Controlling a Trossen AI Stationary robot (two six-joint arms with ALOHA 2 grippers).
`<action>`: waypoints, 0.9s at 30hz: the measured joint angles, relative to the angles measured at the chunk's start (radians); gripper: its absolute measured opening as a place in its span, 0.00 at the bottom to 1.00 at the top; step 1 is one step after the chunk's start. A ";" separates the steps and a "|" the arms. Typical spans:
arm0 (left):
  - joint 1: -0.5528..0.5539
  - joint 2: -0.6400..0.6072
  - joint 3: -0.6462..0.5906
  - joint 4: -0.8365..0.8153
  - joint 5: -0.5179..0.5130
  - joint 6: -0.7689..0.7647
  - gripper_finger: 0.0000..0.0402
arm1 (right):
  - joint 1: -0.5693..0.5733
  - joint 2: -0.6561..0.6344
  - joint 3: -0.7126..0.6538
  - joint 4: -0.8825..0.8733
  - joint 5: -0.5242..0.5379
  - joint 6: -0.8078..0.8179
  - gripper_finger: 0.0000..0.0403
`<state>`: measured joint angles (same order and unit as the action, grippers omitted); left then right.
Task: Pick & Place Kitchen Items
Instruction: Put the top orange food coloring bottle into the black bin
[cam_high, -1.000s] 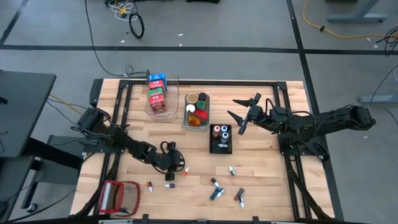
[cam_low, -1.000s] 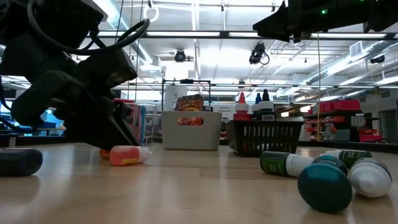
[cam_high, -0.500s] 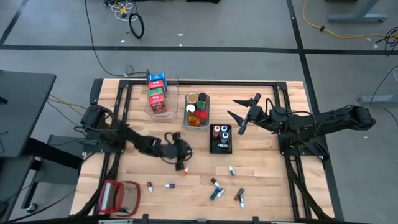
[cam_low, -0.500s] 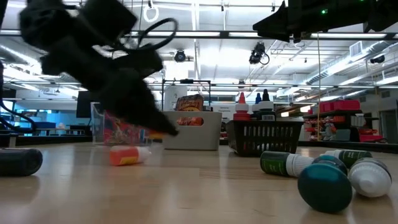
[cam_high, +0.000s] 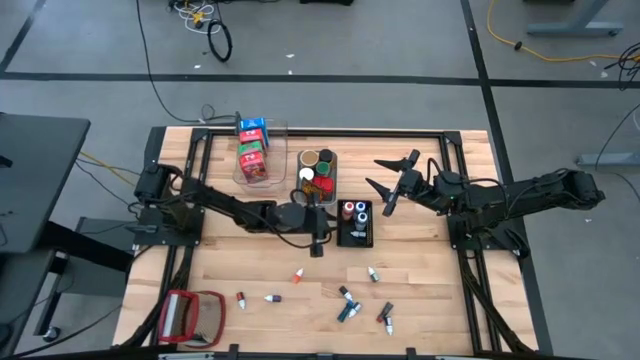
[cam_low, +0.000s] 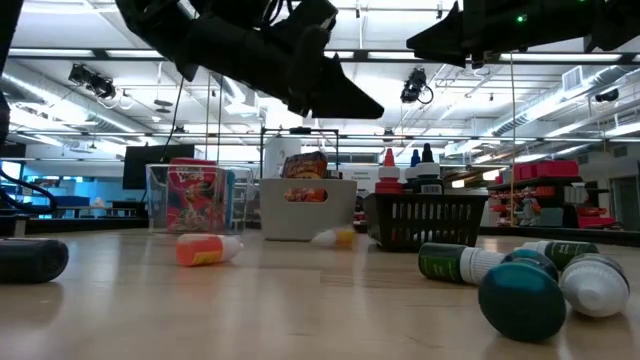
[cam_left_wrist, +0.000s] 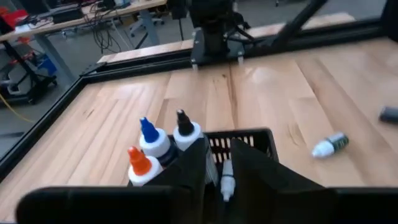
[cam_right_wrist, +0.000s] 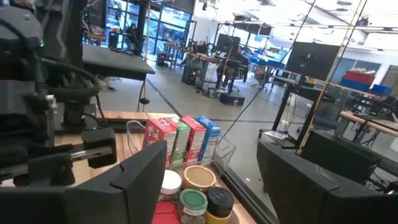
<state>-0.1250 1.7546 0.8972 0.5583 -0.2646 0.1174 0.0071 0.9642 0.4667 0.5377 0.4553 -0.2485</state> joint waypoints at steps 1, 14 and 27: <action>0.004 0.000 0.002 0.001 0.001 -0.008 0.19 | 0.000 0.000 0.000 0.000 0.000 0.000 0.65; 0.015 0.068 0.009 -0.157 -0.001 -0.047 0.10 | 0.000 0.000 0.001 -0.004 0.000 0.000 0.65; 0.013 0.033 0.002 -0.438 -0.066 -0.321 0.35 | 0.000 0.000 0.001 -0.007 0.000 -0.003 0.65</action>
<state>-0.1123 1.7874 0.8997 0.1200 -0.3302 -0.2040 0.0071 0.9642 0.4679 0.5304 0.4549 -0.2520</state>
